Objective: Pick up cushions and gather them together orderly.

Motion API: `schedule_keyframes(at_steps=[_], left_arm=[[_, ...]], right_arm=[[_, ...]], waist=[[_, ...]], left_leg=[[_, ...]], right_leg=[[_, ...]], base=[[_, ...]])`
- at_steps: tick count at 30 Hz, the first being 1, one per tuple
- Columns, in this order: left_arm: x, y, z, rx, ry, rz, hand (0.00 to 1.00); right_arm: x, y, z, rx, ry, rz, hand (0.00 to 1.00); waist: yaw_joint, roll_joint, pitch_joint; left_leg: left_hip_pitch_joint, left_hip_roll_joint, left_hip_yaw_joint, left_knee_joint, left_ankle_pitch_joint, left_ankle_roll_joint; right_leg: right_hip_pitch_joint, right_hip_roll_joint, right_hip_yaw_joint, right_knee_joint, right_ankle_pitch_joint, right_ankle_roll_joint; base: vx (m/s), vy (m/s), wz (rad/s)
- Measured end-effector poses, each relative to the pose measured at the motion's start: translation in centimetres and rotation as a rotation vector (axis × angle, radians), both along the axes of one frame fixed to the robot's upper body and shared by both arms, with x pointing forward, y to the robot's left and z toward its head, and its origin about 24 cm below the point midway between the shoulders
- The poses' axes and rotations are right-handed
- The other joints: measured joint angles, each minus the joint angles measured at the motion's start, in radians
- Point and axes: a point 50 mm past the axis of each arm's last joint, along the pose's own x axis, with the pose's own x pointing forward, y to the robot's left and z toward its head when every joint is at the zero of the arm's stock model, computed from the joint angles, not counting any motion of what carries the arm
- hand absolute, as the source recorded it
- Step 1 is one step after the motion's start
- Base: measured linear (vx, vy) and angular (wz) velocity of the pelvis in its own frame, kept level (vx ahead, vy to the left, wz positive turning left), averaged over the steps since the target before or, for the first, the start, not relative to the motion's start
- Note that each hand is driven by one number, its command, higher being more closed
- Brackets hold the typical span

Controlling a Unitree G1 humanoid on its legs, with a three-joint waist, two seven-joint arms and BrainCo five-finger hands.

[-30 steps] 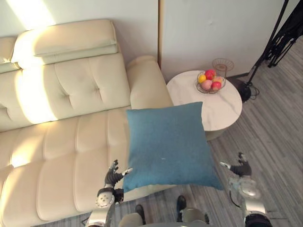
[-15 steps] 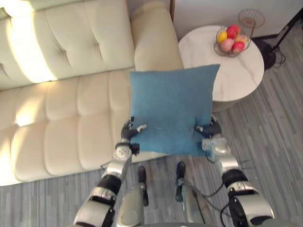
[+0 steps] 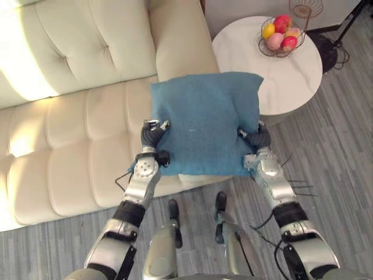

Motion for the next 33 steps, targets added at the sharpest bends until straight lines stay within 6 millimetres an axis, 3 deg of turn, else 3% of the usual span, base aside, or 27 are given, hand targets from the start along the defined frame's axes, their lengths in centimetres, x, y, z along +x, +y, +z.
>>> schedule_keyframes(at_steps=[4, 8, 13, 14, 15, 16, 17, 19, 20, 22, 23, 25, 27, 28, 29, 30, 31, 32, 33], left_arm=[[-2.4, -1.6, 0.0, -0.018, -0.039, -0.093, 1.00], [-4.2, -4.1, 0.3, -0.104, -0.079, -0.174, 1.00], [-5.0, -4.0, -0.3, -0.140, -0.069, -0.152, 1.00], [-5.0, -3.9, -0.2, -0.144, -0.072, -0.147, 1.00], [-4.9, -4.0, -0.2, -0.146, -0.071, -0.147, 1.00], [-5.0, -4.0, -0.4, -0.145, -0.064, -0.145, 1.00], [-5.2, -3.8, -0.8, -0.133, -0.051, -0.135, 1.00], [-5.5, -3.2, -1.4, -0.120, -0.030, -0.108, 1.00], [-5.6, -2.5, -1.7, -0.108, -0.022, -0.079, 0.00], [-5.6, -1.8, -2.1, -0.109, -0.003, -0.045, 0.00], [-5.8, -1.1, -2.6, -0.112, 0.018, -0.015, 0.00], [-6.7, -0.2, -3.8, -0.112, 0.069, 0.024, 0.00], [-7.4, 0.6, -4.7, -0.110, 0.109, 0.058, 0.00], [-7.5, 1.2, -4.9, -0.101, 0.117, 0.077, 0.00], [-7.5, 1.4, -4.9, -0.100, 0.117, 0.083, 0.00], [-7.5, 1.6, -4.9, -0.099, 0.116, 0.090, 0.00], [-7.6, 1.9, -4.9, -0.095, 0.118, 0.096, 0.00], [-7.7, 2.3, -5.1, -0.083, 0.124, 0.105, 0.00], [-7.8, 2.5, -5.2, -0.077, 0.128, 0.111, 0.00]], right_arm=[[-1.7, 2.5, -0.1, 0.024, -0.028, 0.122, 1.00], [-3.8, 7.4, -0.9, 0.101, -0.010, 0.305, 1.00], [-4.3, 7.7, -1.5, 0.115, 0.010, 0.310, 1.00], [-4.4, 7.7, -1.5, 0.113, 0.008, 0.309, 1.00], [-4.4, 7.6, -1.5, 0.113, 0.007, 0.307, 1.00], [-4.5, 7.3, -1.7, 0.095, 0.010, 0.293, 1.00], [-4.5, 7.2, -1.7, 0.069, 0.008, 0.286, 1.00], [-4.5, 7.2, -1.6, 0.035, -0.004, 0.284, 1.00], [-4.5, 7.1, -1.4, 0.006, -0.022, 0.278, 1.00], [-4.2, 6.3, -1.3, -0.032, -0.032, 0.260, 1.00], [-4.2, 5.4, -1.6, -0.047, -0.019, 0.234, 1.00], [-4.6, 3.4, -2.7, -0.042, 0.026, 0.153, 1.00], [-4.9, 1.4, -3.2, -0.041, 0.044, 0.067, 1.00], [-5.0, 0.1, -3.3, -0.040, 0.047, 0.016, 1.00], [-5.1, -0.6, -3.3, -0.042, 0.049, -0.011, 1.00], [-5.2, -1.4, -3.3, -0.040, 0.052, -0.047, 1.00], [-5.4, -2.5, -3.4, -0.047, 0.056, -0.082, 1.00], [-5.7, -3.2, -3.6, -0.054, 0.064, -0.103, 1.00], [-5.8, -3.4, -3.7, -0.053, 0.068, -0.111, 1.00]], waist=[[0.000, -0.014, -0.031], [0.005, -0.038, -0.086], [0.006, -0.042, -0.090], [0.006, -0.039, -0.095], [0.002, -0.039, -0.095], [0.004, -0.040, -0.096], [0.007, -0.042, -0.097], [0.011, -0.044, -0.108], [0.022, -0.050, -0.114], [0.059, -0.029, -0.128], [0.061, 0.001, -0.128], [0.061, 0.011, -0.128], [0.060, 0.012, -0.127], [0.056, 0.010, -0.128], [0.052, 0.010, -0.129], [0.049, 0.009, -0.128], [0.042, 0.007, -0.128], [0.029, 0.008, -0.128], [0.026, 0.008, -0.128]], left_leg=[[0.034, -0.002, 0.025, -0.002, -0.018, 0.004], [0.078, -0.003, 0.063, -0.003, -0.032, 0.010], [0.076, -0.028, 0.097, 0.048, -0.049, 0.037], [0.066, -0.015, 0.105, 0.050, -0.050, 0.053], [0.060, -0.016, 0.103, 0.057, -0.047, 0.057], [0.059, -0.019, 0.082, 0.069, -0.045, 0.060], [0.060, -0.021, 0.059, 0.073, -0.039, 0.060], [0.037, -0.024, 0.022, 0.070, -0.015, 0.051], [0.002, -0.025, 0.001, 0.067, 0.017, 0.041], [-0.065, -0.001, -0.009, 0.047, 0.065, 0.020], [-0.089, 0.027, -0.036, 0.018, 0.105, 0.010], [-0.073, 0.056, -0.068, -0.042, 0.164, -0.009], [-0.069, 0.065, -0.075, -0.072, 0.230, -0.028], [-0.074, 0.049, -0.082, -0.114, 0.310, -0.065], [-0.078, 0.048, -0.083, -0.136, 0.343, -0.097], [-0.103, 0.046, -0.057, -0.053, 0.284, -0.068], [-0.126, 0.041, -0.024, 0.097, 0.161, 0.011], [-0.110, 0.042, -0.002, 0.193, 0.065, 0.017], [-0.088, 0.045, 0.009, 0.214, 0.028, 0.016]], right_leg=[[0.032, 0.002, 0.024, -0.024, 0.003, 0.005], [0.053, 0.003, 0.063, -0.026, 0.005, 0.012], [0.007, -0.022, 0.093, 0.082, -0.010, 0.047], [-0.012, -0.027, 0.093, 0.153, -0.062, 0.087], [-0.040, -0.039, 0.088, 0.269, -0.129, 0.061], [-0.053, -0.057, 0.074, 0.490, -0.242, 0.045], [-0.018, -0.074, 0.058, 0.601, -0.303, 0.074], [0.043, -0.079, 0.039, 0.612, -0.355, 0.077], [0.070, -0.068, 0.029, 0.518, -0.387, 0.064], [0.079, -0.023, 0.004, 0.363, -0.402, 0.038], [0.084, 0.018, -0.016, 0.299, -0.359, 0.017], [0.109, 0.057, -0.053, 0.256, -0.329, -0.006], [0.092, 0.065, -0.072, 0.291, -0.330, -0.024], [0.077, 0.050, -0.091, 0.299, -0.334, -0.044], [0.077, 0.037, -0.109, 0.297, -0.329, -0.052], [0.062, 0.020, -0.123, 0.296, -0.317, -0.059], [0.057, -0.002, -0.131, 0.288, -0.300, -0.057], [0.059, -0.019, -0.137, 0.268, -0.280, -0.053], [0.060, -0.023, -0.135, 0.252, -0.268, -0.051]], base=[[0.03, 0.043, -0.19], [0.05, 0.034, -0.25], [-0.04, 0.070, -0.15], [-0.12, 0.018, -0.07], [-0.14, -0.023, 0.20], [-0.13, -0.034, 0.47], [-0.13, -0.081, 0.53], [-0.11, -0.129, 0.55], [-0.13, -0.173, 0.47], [-0.15, -0.155, 0.18], [-0.19, -0.113, 0.21], [-0.21, -0.131, 0.34], [-0.21, -0.127, 0.38], [-0.25, -0.101, 0.48], [-0.25, -0.073, 0.52], [-0.21, -0.051, 0.47], [-0.23, -0.029, 0.51], [-0.19, 0.011, 0.35], [-0.17, 0.070, 0.16]])
